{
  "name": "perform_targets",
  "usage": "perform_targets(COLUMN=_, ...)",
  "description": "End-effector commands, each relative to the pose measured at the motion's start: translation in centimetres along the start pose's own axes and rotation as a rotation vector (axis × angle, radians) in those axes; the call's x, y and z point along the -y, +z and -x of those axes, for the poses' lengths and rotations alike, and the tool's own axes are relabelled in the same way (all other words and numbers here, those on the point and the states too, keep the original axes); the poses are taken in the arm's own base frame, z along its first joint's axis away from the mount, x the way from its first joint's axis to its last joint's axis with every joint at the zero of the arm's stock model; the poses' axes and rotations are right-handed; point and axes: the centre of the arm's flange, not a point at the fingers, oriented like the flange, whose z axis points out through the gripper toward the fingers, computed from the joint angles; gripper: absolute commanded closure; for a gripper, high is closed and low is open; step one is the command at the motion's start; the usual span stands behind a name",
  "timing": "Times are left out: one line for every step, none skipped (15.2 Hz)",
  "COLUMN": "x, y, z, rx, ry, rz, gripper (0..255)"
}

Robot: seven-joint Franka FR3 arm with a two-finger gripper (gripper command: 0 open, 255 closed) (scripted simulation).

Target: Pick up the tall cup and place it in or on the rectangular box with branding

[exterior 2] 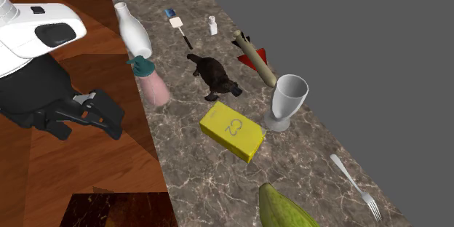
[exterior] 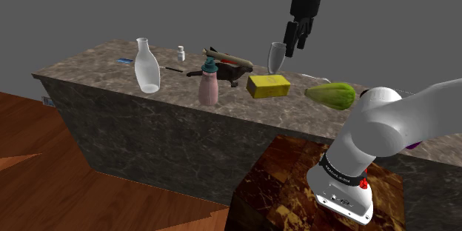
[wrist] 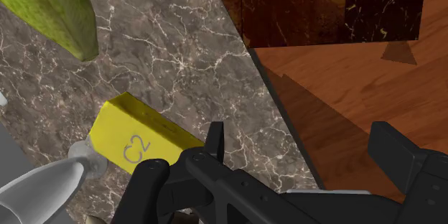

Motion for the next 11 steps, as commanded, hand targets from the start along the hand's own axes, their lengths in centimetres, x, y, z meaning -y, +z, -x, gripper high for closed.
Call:
perform_targets(x=0.0, y=0.0, z=0.0, rx=0.0, ry=0.0, rz=0.0, gripper=0)
perform_targets(x=-1.1, y=0.4, z=-0.6, rx=-0.002, ry=-0.001, rz=-0.002, gripper=0)
perform_targets(x=-2.2, y=0.7, z=-1.2, rx=-0.004, ry=-0.002, rz=-0.003, gripper=0)
perform_targets(x=-3.4, y=1.1, z=-1.8, rx=-0.006, ry=-0.003, rz=-0.005, gripper=0)
perform_targets(x=-4.5, y=1.4, z=-2.5, rx=-0.008, ry=-0.003, rz=-0.007, gripper=0)
perform_targets(x=-5.6, y=1.8, z=-3.1, rx=-0.01, ry=-0.004, rz=-0.008, gripper=0)
perform_targets(x=-6.7, y=2.1, z=-3.7, rx=-0.011, ry=-0.005, rz=-0.01, gripper=0)
perform_targets(x=-7.8, y=2.5, z=-4.3, rx=-0.013, ry=-0.006, rz=-0.012, gripper=0)
perform_targets(x=-9.0, y=2.8, z=-5.0, rx=-0.015, ry=-0.007, rz=-0.013, gripper=0)
perform_targets(x=-10.1, y=3.2, z=-5.6, rx=-0.017, ry=-0.008, rz=-0.015, gripper=0)
perform_targets(x=-11.2, y=3.5, z=-6.2, rx=-0.019, ry=-0.009, rz=-0.017, gripper=0)
